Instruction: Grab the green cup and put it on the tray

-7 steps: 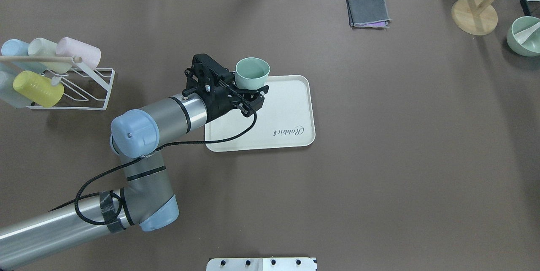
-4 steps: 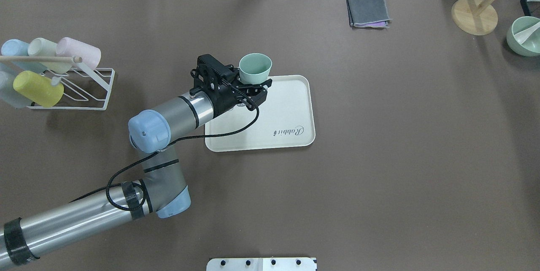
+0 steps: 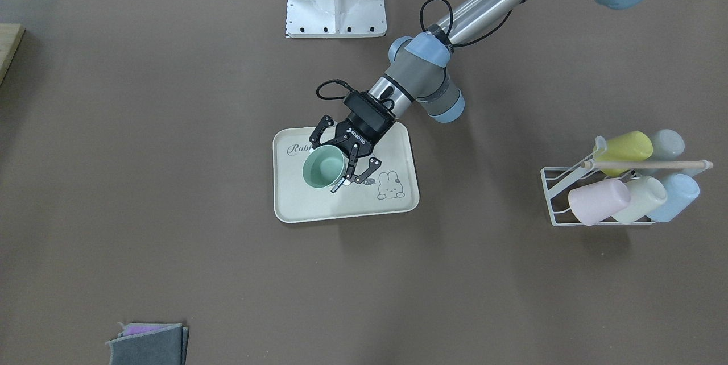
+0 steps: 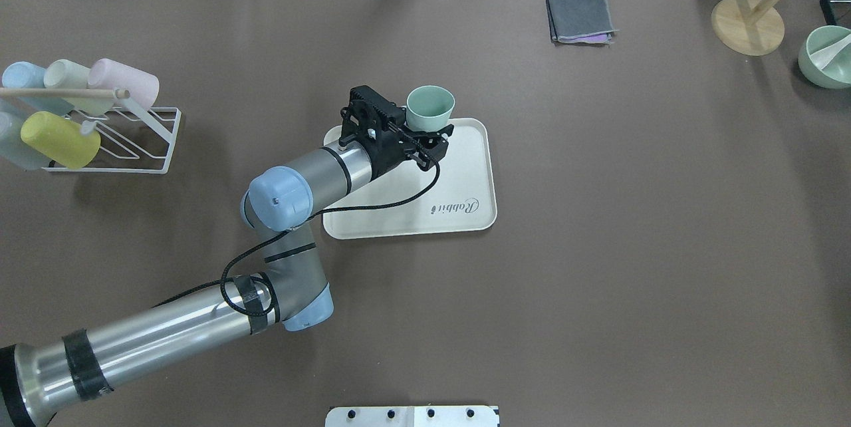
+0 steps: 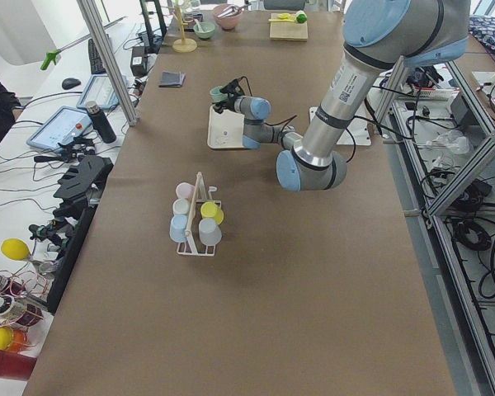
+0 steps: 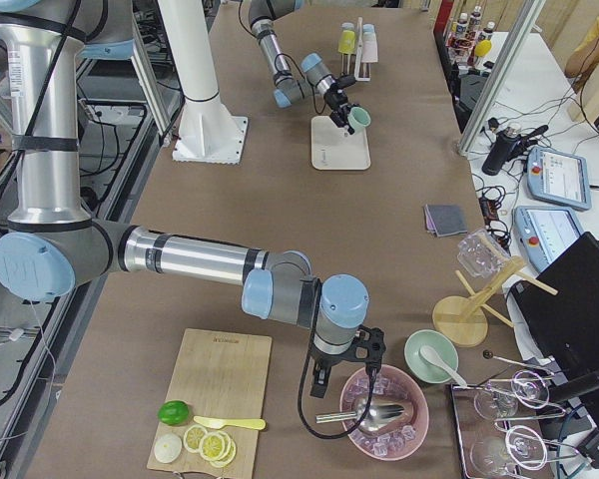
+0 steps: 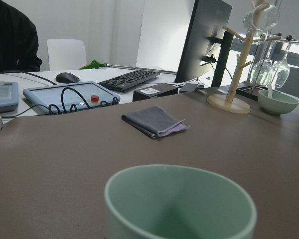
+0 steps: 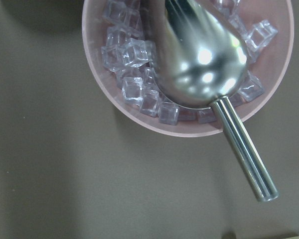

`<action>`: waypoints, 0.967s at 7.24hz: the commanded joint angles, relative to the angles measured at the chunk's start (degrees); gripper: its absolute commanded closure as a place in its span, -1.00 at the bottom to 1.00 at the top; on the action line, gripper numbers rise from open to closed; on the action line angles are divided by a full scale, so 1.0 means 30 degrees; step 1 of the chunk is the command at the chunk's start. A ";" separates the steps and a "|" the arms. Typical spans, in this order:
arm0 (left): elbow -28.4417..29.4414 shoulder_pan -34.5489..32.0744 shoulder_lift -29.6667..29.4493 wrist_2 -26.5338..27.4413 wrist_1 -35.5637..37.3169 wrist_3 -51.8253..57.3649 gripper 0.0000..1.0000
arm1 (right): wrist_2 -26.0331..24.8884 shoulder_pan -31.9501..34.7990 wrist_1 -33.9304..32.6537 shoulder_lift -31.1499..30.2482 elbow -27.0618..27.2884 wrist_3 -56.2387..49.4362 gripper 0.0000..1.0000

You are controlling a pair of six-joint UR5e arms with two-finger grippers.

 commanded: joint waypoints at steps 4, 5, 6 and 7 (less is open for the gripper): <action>0.0546 0.0687 -0.0051 0.0033 -0.0371 0.0451 1.00 | 0.0000 -0.0008 0.0013 -0.0037 -0.0026 0.0111 -1.00; 0.0865 0.0921 0.0037 0.0121 -0.1098 0.1469 1.00 | 0.0000 -0.0008 0.0013 -0.0037 -0.0026 0.0082 -1.00; 0.1042 0.1243 0.0299 0.0151 -0.1714 0.1595 1.00 | 0.0000 -0.0008 0.0013 -0.0037 -0.0026 0.0111 -1.00; 0.1044 0.1304 0.0389 0.0151 -0.1720 0.2147 1.00 | 0.0000 0.0021 0.0013 -0.0037 -0.0055 0.0053 -1.00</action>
